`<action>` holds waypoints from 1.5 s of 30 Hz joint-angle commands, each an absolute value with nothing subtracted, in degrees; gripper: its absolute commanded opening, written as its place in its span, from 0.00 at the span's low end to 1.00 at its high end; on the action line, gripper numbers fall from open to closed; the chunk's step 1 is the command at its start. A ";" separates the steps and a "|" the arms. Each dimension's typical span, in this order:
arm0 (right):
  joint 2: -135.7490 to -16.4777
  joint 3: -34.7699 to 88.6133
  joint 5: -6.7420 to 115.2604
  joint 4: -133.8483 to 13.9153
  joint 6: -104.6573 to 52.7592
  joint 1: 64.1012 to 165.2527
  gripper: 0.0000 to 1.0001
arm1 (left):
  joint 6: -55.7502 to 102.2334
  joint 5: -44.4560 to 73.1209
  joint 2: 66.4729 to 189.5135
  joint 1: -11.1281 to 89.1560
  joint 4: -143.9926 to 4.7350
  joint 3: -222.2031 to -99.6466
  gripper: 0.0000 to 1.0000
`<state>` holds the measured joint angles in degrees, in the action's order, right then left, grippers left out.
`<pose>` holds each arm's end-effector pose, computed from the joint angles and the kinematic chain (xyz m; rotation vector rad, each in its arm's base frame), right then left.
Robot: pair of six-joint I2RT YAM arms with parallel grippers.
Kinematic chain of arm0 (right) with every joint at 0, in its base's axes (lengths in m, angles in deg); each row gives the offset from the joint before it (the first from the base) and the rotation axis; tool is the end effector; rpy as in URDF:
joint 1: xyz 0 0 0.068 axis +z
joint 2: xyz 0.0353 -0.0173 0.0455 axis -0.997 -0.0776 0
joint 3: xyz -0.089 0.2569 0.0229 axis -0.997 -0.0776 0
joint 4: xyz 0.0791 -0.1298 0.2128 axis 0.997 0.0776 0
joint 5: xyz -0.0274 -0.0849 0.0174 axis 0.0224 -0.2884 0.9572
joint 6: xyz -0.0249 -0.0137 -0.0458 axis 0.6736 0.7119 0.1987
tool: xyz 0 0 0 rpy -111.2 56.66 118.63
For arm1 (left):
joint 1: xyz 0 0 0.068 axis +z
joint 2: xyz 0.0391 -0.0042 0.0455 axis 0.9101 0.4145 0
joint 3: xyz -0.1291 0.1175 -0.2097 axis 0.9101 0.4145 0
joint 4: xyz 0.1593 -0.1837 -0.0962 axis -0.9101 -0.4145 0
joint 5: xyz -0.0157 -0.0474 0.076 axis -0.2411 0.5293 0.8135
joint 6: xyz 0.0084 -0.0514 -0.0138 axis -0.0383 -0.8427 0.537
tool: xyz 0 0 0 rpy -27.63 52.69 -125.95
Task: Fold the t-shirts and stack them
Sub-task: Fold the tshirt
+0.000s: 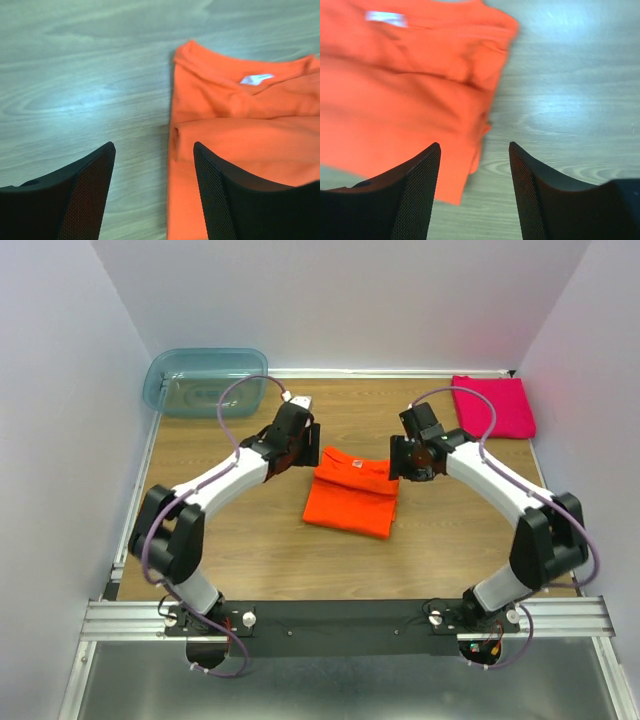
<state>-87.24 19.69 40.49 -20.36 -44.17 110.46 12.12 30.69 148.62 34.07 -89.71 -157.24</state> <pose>0.2979 0.1341 0.2350 0.0361 2.6831 0.1313 0.3177 -0.1884 0.2380 0.1124 2.3718 -0.2920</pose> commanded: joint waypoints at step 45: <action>-87.32 13.43 67.62 -48.96 -40.67 98.47 0.56 | 13.55 12.87 142.40 34.05 -68.40 -149.13 0.34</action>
